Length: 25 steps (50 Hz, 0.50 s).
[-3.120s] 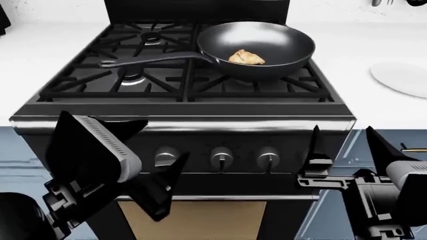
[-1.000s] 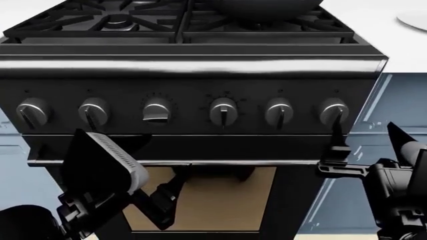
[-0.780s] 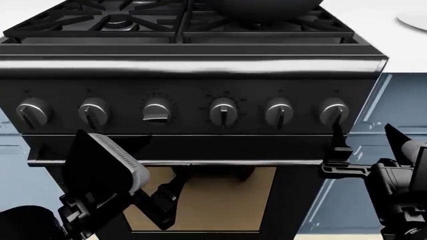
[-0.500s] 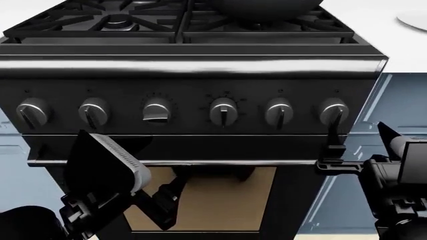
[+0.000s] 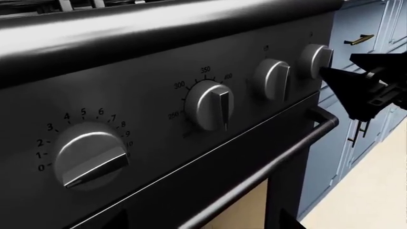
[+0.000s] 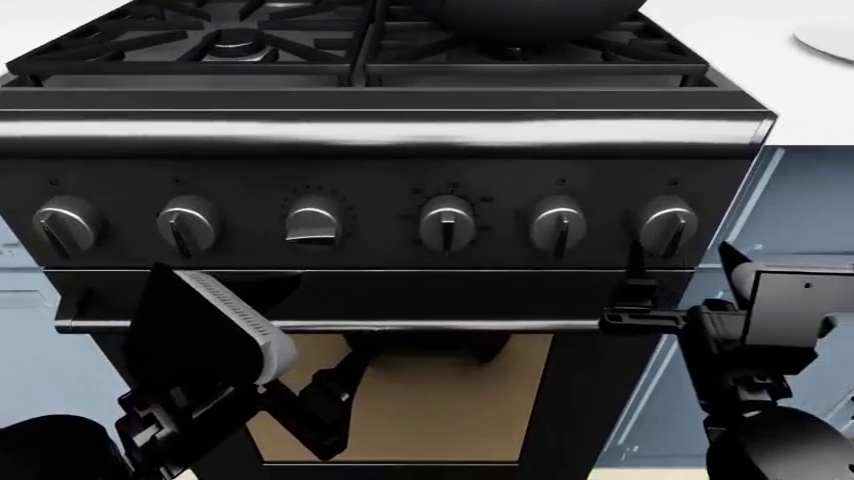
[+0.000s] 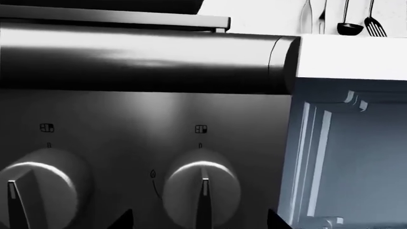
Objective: Pick the croissant and place it on the pan. Then turn on the stove to warm the croissant.
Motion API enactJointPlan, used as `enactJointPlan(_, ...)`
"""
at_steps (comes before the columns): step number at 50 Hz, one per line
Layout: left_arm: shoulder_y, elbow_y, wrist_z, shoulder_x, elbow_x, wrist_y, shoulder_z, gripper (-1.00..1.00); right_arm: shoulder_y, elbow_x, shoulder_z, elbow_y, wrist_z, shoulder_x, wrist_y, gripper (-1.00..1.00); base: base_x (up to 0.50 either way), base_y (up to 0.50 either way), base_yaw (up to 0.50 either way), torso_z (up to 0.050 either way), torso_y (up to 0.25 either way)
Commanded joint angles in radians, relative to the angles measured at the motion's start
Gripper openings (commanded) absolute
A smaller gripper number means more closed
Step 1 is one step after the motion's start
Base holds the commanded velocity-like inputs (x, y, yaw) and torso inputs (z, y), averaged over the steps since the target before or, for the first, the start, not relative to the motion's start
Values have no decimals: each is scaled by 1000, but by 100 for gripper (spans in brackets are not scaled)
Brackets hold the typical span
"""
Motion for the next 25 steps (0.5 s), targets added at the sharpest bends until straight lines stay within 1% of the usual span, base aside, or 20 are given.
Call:
enactJointPlan(1, 13, -8, 14, -1, 14, 17, 5, 100, 13, -23, -20, 41, 2, -29, -24, 100, 0, 0, 0, 0, 0)
enactJointPlan(25, 33, -17, 17, -6, 28, 37, 11, 100, 52, -50, -36, 92, -2, -38, -42, 100, 0, 0, 0, 0, 0)
